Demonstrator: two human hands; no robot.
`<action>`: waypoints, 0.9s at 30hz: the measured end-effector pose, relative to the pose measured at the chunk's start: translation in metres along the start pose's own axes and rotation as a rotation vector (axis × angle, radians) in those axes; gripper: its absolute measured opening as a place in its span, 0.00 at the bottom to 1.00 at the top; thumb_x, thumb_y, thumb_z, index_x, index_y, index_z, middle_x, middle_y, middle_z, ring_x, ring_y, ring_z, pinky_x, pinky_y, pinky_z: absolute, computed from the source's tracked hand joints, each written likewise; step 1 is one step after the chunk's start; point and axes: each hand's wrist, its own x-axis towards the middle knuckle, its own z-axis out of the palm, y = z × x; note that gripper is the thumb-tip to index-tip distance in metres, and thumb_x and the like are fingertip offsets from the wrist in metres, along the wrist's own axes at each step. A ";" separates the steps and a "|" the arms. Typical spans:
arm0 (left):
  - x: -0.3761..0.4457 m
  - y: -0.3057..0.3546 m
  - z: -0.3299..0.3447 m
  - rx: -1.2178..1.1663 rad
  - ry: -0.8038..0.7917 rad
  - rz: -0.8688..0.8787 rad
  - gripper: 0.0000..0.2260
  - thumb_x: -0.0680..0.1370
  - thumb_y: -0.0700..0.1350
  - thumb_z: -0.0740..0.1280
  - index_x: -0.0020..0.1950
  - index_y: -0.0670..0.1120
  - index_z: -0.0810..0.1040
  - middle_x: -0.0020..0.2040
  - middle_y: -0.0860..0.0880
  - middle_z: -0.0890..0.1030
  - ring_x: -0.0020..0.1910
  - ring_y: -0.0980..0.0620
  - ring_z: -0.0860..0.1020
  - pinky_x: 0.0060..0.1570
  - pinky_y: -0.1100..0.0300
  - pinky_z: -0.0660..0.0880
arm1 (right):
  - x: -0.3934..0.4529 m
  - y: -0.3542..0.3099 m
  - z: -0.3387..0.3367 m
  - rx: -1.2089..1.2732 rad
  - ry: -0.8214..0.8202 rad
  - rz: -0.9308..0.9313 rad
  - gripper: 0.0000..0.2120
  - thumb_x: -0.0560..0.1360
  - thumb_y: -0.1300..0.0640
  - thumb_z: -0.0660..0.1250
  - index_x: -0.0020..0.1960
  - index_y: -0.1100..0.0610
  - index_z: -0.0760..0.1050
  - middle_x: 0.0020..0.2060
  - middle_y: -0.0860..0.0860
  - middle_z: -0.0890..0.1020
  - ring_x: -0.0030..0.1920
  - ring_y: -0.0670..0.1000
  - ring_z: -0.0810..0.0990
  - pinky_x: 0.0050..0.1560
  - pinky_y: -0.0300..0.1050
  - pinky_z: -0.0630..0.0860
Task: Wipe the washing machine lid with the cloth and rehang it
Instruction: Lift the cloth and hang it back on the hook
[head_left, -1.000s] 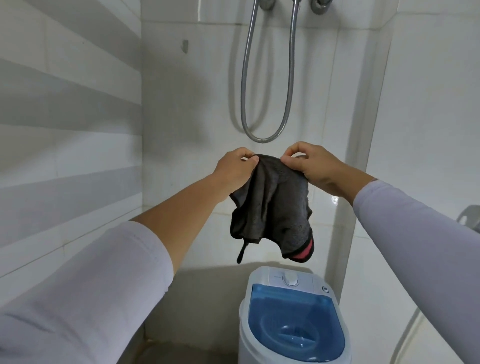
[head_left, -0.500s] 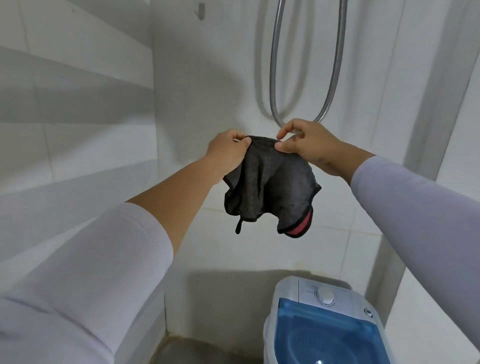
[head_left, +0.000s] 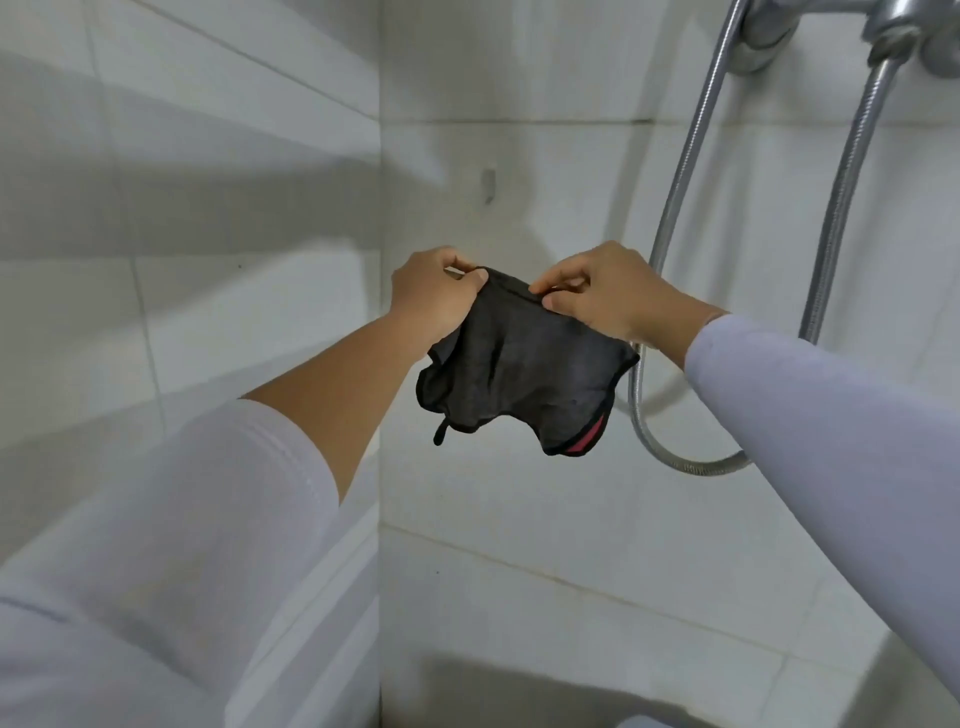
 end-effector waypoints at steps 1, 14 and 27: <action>0.010 0.005 -0.008 0.007 0.009 0.009 0.07 0.76 0.49 0.68 0.51 0.49 0.81 0.47 0.54 0.79 0.49 0.56 0.75 0.50 0.64 0.68 | 0.012 -0.006 -0.005 -0.041 0.001 -0.023 0.11 0.75 0.60 0.65 0.56 0.55 0.80 0.51 0.51 0.83 0.50 0.44 0.75 0.45 0.22 0.65; 0.124 0.029 -0.023 0.028 0.065 -0.076 0.05 0.76 0.47 0.68 0.50 0.47 0.79 0.49 0.51 0.81 0.45 0.57 0.75 0.47 0.68 0.65 | 0.131 -0.021 -0.016 -0.211 0.067 0.022 0.11 0.78 0.63 0.59 0.46 0.60 0.81 0.52 0.62 0.79 0.51 0.63 0.78 0.55 0.53 0.75; 0.115 0.000 0.024 -0.164 0.031 -0.275 0.05 0.78 0.47 0.65 0.49 0.47 0.78 0.43 0.51 0.81 0.42 0.53 0.78 0.48 0.61 0.74 | 0.136 0.000 0.039 -0.080 0.119 0.127 0.15 0.79 0.57 0.57 0.61 0.56 0.76 0.37 0.49 0.68 0.34 0.47 0.69 0.36 0.36 0.65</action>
